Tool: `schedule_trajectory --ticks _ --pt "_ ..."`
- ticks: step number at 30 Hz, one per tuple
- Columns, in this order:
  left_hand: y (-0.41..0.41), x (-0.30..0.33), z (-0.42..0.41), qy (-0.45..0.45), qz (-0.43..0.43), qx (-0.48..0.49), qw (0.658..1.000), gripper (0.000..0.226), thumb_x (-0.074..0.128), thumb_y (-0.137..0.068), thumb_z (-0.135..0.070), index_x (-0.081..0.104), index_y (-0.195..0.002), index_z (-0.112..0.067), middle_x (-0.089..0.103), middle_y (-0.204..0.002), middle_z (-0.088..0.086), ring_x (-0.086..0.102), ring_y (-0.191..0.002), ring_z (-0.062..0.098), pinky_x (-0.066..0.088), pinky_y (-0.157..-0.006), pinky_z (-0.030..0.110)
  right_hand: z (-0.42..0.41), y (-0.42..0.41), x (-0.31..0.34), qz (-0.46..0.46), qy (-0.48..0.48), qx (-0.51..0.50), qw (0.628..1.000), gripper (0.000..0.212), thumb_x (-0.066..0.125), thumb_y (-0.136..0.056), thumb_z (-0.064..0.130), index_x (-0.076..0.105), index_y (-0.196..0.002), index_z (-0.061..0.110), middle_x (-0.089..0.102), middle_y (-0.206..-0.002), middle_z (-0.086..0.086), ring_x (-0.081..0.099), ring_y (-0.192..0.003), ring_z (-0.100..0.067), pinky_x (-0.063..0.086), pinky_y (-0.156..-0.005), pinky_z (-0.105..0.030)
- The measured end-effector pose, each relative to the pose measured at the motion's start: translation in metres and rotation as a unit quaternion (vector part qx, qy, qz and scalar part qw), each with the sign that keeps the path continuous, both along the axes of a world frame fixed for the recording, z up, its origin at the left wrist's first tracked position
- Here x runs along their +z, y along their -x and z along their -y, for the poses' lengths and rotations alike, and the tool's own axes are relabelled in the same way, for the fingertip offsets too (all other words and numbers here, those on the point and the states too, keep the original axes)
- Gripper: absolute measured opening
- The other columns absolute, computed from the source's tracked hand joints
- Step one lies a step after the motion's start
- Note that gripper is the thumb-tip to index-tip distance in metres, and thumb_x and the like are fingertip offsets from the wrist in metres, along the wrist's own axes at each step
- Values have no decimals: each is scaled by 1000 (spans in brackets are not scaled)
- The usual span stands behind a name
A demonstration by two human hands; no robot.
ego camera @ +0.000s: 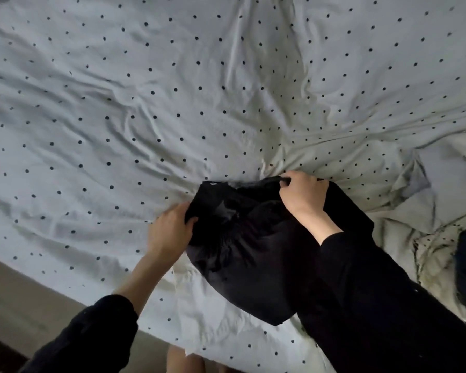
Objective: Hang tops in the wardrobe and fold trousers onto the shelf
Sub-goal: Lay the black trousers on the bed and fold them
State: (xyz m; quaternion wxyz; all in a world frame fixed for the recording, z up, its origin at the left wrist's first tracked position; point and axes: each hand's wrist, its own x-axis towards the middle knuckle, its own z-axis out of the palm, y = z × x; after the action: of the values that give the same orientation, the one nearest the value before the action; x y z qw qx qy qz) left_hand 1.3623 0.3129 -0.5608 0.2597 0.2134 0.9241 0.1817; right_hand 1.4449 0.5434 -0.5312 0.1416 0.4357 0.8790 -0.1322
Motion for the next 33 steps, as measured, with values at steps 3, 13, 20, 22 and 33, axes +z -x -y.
schedule_trajectory --ticks 3,13,20,22,33 --pt "11 24 19 -6 -51 44 998 13 53 -92 -14 60 -100 -6 55 -88 11 56 -79 37 35 -60 34 -5 -6 36 -87 -17 -51 995 24 50 -93 22 64 -112 17 70 -93 -6 63 -91 -28 42 -94 -42" --pt "-31 58 43 -6 60 104 993 52 49 -95 -17 31 -143 -10 42 -132 19 48 -116 37 39 -95 41 85 -77 71 -56 138 34 988 45 45 -97 38 43 -137 17 63 -120 -3 58 -113 -22 33 -96 -38" --pt "-62 41 44 -53 66 151 985 34 44 -97 -26 58 -122 -8 58 -116 13 53 -111 29 41 -89 33 113 -103 50 57 223 164 959 44 44 -98 37 43 -138 20 65 -114 5 58 -109 -17 33 -98 -37" --pt "-64 41 31 -74 85 155 982 35 46 -97 -28 57 -124 -9 60 -119 9 56 -109 25 42 -89 31 110 -99 49 41 211 170 962 40 44 -99 32 46 -136 20 66 -111 5 60 -106 -17 34 -96 -37" --pt "-53 11 44 148 -134 -143 969 65 75 -74 -20 50 -134 -16 63 -111 2 56 -103 21 39 -84 33 113 -92 29 106 0 281 954 92 55 -82 62 6 -151 26 31 -146 -4 38 -127 -23 30 -96 -42"
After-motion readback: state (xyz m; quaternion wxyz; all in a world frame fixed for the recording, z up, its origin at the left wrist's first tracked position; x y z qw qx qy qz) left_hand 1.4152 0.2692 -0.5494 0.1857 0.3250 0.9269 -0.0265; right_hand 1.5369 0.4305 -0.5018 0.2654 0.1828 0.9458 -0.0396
